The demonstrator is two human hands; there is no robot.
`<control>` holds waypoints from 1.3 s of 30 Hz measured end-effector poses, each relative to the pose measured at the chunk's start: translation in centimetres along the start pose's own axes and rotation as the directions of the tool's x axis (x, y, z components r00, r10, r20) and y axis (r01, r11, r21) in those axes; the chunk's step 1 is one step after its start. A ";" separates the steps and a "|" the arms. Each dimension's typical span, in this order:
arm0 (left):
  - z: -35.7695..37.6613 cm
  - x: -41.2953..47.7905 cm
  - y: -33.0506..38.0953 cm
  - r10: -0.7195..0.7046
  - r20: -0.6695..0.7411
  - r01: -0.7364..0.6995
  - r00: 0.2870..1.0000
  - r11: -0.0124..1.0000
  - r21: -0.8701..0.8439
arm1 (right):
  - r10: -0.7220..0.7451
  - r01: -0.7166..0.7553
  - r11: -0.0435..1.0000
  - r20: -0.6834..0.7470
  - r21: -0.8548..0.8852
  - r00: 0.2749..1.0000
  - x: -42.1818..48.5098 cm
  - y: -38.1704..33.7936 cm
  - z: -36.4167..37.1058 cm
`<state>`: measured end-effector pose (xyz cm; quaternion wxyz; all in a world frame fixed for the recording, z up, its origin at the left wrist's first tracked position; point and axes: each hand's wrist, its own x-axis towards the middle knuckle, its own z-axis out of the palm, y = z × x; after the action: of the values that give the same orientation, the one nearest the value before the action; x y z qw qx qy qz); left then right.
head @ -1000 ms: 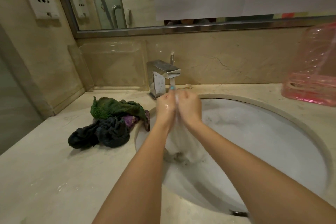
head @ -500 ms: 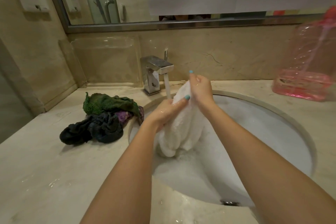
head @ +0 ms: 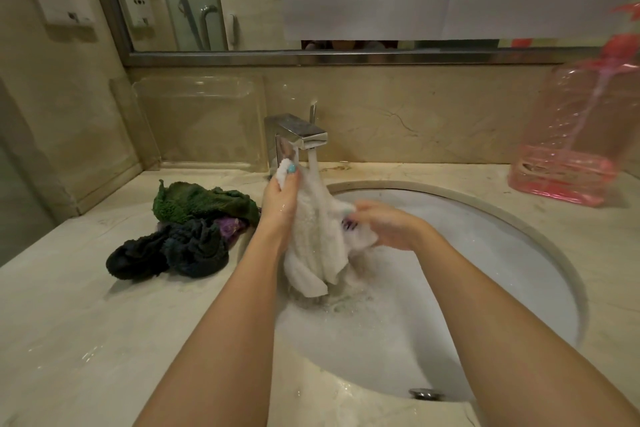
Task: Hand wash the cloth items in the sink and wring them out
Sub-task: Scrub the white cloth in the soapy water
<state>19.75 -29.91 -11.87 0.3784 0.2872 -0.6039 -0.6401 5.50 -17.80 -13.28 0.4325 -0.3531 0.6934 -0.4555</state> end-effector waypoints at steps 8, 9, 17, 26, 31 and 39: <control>0.2 0.2 -0.3 -0.138 0.068 0.104 0.988 0.925 0.365 | -0.141 0.336 0.822 -0.408 0.460 0.902 0.3 -3.0 -0.6; 0.0 -0.1 -0.2 -0.226 0.124 0.156 0.966 0.894 0.419 | -0.143 0.347 0.799 -0.405 0.492 0.903 0.3 -3.2 -0.3; 0.5 -0.5 0.7 -0.036 0.177 0.026 0.984 0.998 0.057 | -0.303 0.367 0.857 -0.222 0.362 0.927 0.7 -3.0 2.6; 1.4 0.6 -0.2 0.072 -0.224 -0.052 0.972 0.994 0.092 | -0.369 0.349 0.929 -0.333 -0.119 0.868 0.7 -4.3 8.5; 4.3 -0.7 0.2 0.095 -0.061 -0.072 0.994 0.948 0.311 | -0.294 0.313 0.945 -0.677 -0.098 0.674 1.3 -5.0 7.2; 5.2 -1.6 1.0 0.192 -0.012 -0.178 0.981 0.931 0.318 | -0.108 0.297 0.947 -0.751 0.121 0.651 2.4 -5.8 5.3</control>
<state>16.44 -25.70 -10.46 0.3991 0.2996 -0.7143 -0.4907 9.99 -23.58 -9.64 0.1011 -0.1622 0.7054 -0.6826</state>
